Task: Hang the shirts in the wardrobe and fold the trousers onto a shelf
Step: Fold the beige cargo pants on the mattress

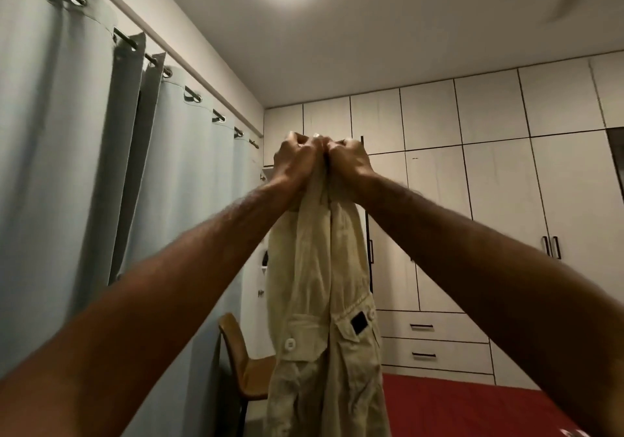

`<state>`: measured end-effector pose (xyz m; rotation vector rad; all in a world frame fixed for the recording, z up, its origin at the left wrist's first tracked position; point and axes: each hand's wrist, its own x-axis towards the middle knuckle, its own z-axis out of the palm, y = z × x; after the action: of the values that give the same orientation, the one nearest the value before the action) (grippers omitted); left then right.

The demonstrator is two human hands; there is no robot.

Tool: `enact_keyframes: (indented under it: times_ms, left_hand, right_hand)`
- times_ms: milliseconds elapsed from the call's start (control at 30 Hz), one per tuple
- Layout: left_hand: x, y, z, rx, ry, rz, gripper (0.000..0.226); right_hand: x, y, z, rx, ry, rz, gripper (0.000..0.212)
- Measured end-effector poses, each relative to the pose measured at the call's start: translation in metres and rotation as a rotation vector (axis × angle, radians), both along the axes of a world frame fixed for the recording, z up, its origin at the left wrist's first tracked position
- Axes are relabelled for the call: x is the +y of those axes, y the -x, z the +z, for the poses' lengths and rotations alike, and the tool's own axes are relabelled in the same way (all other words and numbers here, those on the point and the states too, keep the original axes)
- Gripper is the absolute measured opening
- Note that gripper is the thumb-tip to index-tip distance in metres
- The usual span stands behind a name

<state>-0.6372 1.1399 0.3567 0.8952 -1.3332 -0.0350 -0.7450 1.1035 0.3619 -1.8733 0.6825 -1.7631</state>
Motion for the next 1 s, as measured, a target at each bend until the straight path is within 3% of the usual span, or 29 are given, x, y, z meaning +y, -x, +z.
enact_keyframes:
  times_ms: [67, 100, 167, 233, 267, 300, 333, 367, 400, 433, 500, 567, 700, 833, 900, 967, 1000]
  left_hand:
    - [0.009, 0.000, -0.003, 0.052, -0.044, -0.264, 0.034]
    - [0.012, -0.003, -0.004, 0.002, -0.032, -0.343, 0.033]
    - [0.014, -0.014, -0.006, -0.229, 0.064, -0.311, 0.038]
    - [0.014, -0.021, -0.009, -0.503, 0.307, 0.046, 0.048]
    - [0.010, -0.025, -0.012, -0.528, 0.412, 0.295, 0.049]
    - [0.005, -0.031, -0.013, -0.453, 0.438, 0.476, 0.054]
    - [0.009, -0.033, -0.013, -0.331, 0.329, 0.530, 0.068]
    - [0.016, -0.035, -0.012, -0.208, 0.114, 0.414, 0.087]
    - [0.023, -0.034, -0.011, -0.110, -0.128, 0.171, 0.098]
    - [0.033, -0.032, -0.011, -0.079, -0.329, -0.093, 0.095]
    - [0.041, -0.027, -0.010, -0.072, -0.374, -0.363, 0.069]
    - [0.047, -0.015, -0.009, -0.028, -0.210, -0.338, 0.052]
    - [0.051, 0.005, 0.010, -0.100, 0.077, -0.033, 0.044]
    - [0.070, 0.017, 0.037, -0.531, 0.225, 0.428, 0.043]
    - [0.093, 0.014, 0.053, -0.615, 0.059, 0.258, 0.038]
    - [0.118, 0.002, 0.065, -0.543, -0.211, -0.249, 0.031]
    - [0.122, -0.003, 0.070, -0.496, -0.251, -0.390, 0.030]
  right_hand:
    - [0.006, 0.010, -0.002, -0.065, -0.052, 0.277, 0.040]
    - [0.006, 0.017, -0.004, -0.059, -0.037, 0.312, 0.037]
    - [0.005, 0.030, -0.005, -0.026, 0.023, 0.253, 0.027]
    - [0.007, 0.042, -0.001, -0.031, 0.081, 0.173, 0.023]
    - [0.008, 0.049, 0.002, -0.054, 0.088, 0.178, 0.023]
    - [0.010, 0.057, 0.006, -0.080, 0.086, 0.226, 0.023]
    - [0.015, 0.065, 0.009, -0.090, 0.086, 0.312, 0.021]
    - [0.021, 0.073, 0.010, -0.079, 0.091, 0.403, 0.019]
    - [0.025, 0.080, 0.011, -0.060, 0.104, 0.484, 0.020]
    - [0.028, 0.085, 0.011, -0.041, 0.125, 0.539, 0.023]
    - [0.031, 0.094, 0.011, -0.031, 0.161, 0.577, 0.025]
    - [0.030, 0.101, 0.009, -0.033, 0.215, 0.459, 0.018]
    - [0.035, 0.114, 0.007, 0.054, 0.479, -0.269, 0.016]
    - [0.059, 0.131, 0.022, 0.010, 0.498, -0.369, 0.022]
    - [0.070, 0.146, 0.034, 0.045, 0.424, -0.234, 0.033]
    - [0.084, 0.156, 0.040, 0.073, 0.281, -0.028, 0.039]
    - [0.086, 0.159, 0.042, 0.097, 0.240, 0.009, 0.039]
